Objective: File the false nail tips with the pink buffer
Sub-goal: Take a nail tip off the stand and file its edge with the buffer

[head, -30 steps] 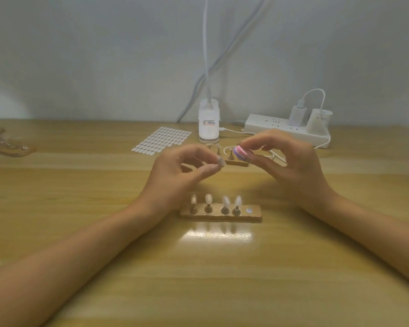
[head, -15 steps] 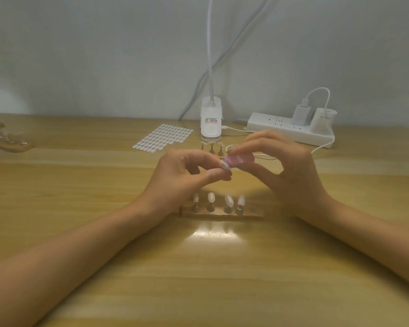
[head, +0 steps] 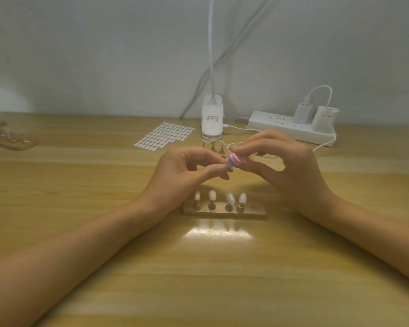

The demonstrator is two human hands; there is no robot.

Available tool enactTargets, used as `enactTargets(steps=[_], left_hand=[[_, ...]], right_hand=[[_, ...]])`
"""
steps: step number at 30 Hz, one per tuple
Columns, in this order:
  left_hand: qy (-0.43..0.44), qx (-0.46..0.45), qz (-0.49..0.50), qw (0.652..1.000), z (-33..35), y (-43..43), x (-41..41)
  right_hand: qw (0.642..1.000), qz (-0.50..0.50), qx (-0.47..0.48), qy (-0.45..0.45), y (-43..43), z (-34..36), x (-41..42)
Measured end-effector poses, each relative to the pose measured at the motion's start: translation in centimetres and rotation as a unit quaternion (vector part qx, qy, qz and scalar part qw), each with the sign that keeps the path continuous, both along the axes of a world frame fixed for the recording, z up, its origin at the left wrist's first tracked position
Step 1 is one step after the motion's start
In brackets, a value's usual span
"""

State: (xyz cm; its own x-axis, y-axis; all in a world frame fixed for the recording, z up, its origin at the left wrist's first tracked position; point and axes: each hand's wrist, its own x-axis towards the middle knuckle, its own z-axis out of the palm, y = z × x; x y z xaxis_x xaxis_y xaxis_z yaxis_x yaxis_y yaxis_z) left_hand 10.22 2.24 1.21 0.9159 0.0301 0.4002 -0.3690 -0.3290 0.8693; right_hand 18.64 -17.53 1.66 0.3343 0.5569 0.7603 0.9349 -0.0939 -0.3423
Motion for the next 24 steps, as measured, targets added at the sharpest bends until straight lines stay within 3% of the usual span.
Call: enactTargets(steps=[3, 7, 11, 14, 24], left_hand=[[-0.009, 0.024, 0.006, 1.0, -0.03, -0.08, -0.02], [-0.003, 0.02, -0.004, 1.0, -0.01, -0.08, -0.06], [-0.011, 0.041, 0.003, 0.999, -0.04, -0.19, -0.17], [0.008, 0.014, 0.009, 1.0, -0.14, 0.07, 0.09], [0.001, 0.027, 0.001, 1.0, -0.13, -0.01, -0.1]], right_hand=[[0.999, 0.021, -0.009, -0.038, 0.34, -0.05, -0.38], [1.0, -0.002, 0.002, -0.003, 0.16, 0.14, -0.15], [0.997, 0.039, -0.013, -0.065, 0.84, -0.17, -0.8], [1.0, 0.008, -0.002, -0.028, 0.51, 0.13, -0.13], [0.998, 0.022, -0.011, -0.054, 0.67, -0.02, -0.47]])
